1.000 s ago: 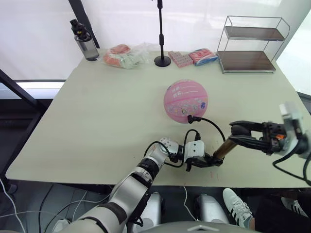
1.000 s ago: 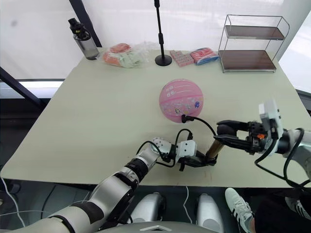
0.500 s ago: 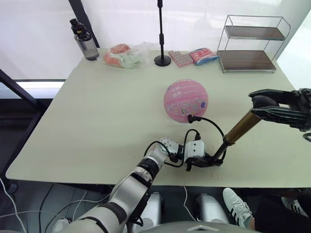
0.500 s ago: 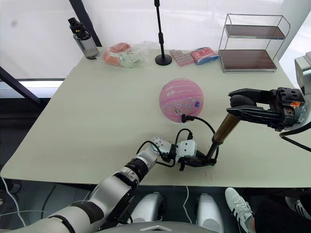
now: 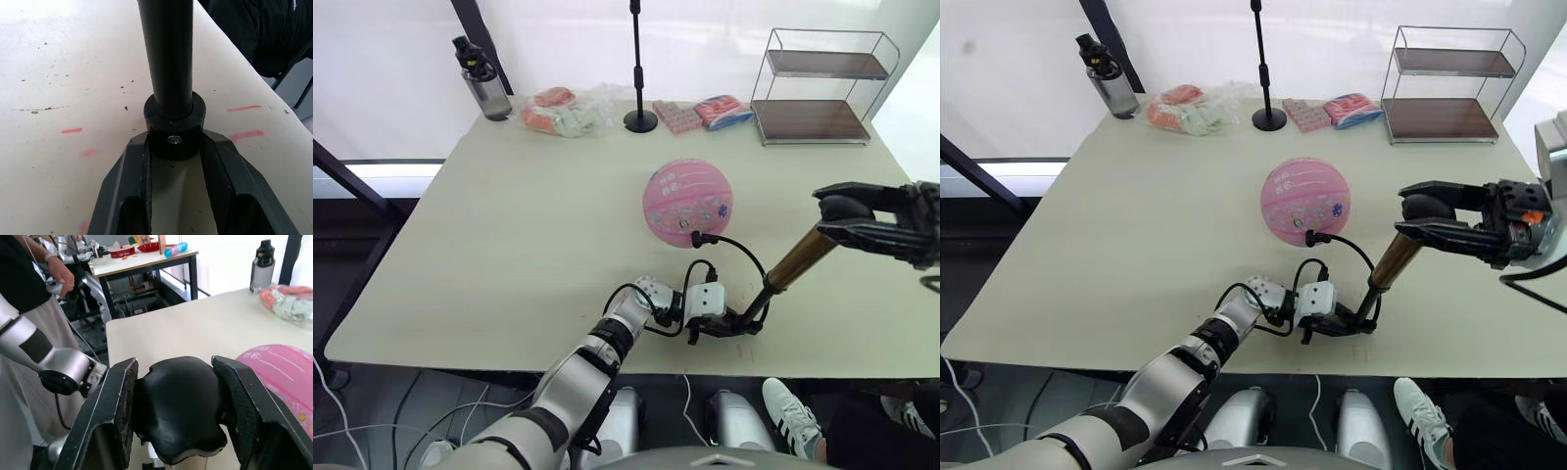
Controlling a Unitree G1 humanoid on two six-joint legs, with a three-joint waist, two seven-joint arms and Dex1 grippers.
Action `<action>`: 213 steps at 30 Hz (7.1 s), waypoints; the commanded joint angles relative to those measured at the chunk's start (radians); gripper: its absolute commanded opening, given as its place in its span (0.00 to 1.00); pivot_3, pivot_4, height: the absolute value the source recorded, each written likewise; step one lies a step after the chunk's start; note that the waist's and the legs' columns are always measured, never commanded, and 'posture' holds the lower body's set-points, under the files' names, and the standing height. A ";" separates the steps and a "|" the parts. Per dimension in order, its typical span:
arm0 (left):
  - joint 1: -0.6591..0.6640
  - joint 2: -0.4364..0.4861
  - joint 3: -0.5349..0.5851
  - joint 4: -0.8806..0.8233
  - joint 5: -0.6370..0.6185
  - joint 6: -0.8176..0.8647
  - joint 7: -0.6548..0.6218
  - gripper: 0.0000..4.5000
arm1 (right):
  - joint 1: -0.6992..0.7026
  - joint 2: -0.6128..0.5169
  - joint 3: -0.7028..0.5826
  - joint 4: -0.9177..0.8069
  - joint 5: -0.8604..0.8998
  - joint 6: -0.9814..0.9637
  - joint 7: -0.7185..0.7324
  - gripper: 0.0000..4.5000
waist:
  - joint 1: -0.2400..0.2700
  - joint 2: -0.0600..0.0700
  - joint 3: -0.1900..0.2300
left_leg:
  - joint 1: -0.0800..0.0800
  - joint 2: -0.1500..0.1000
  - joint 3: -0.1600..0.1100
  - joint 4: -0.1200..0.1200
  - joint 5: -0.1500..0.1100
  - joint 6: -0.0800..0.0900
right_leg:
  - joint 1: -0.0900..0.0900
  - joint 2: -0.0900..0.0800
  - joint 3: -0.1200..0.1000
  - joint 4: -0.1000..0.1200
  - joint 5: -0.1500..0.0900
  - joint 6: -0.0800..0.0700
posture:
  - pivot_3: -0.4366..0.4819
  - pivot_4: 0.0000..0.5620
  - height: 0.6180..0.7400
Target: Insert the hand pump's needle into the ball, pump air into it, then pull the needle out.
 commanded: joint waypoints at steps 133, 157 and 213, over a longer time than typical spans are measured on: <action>0.024 0.013 0.024 -0.005 -0.031 0.097 -0.044 0.68 | 0.218 0.261 0.388 0.191 -0.552 -0.445 0.022 0.43 | -0.003 -0.009 -0.010 | 0.014 0.007 0.001 -0.004 0.000 0.000 | 0.013 0.001 -0.002 -0.003 -0.002 -0.003 | 0.48 0.27 1.00; 0.301 0.324 0.191 -0.839 -0.409 0.392 -0.221 0.99 | 0.183 0.250 0.351 0.188 -0.573 -0.502 0.027 0.43 | 0.000 0.001 0.001 | 0.013 0.006 0.001 -0.003 0.000 0.000 | 0.012 -0.002 -0.002 -0.004 -0.004 -0.007 | 0.48 0.27 1.00; 0.376 0.552 0.317 -1.195 -0.651 0.575 -0.149 1.00 | 0.034 0.215 0.571 0.593 -1.105 -1.453 -0.155 0.99 | -0.011 0.016 0.021 | -0.002 0.000 0.003 -0.002 0.005 -0.009 | -0.005 0.001 0.002 0.003 -0.002 -0.003 | 0.48 0.27 1.00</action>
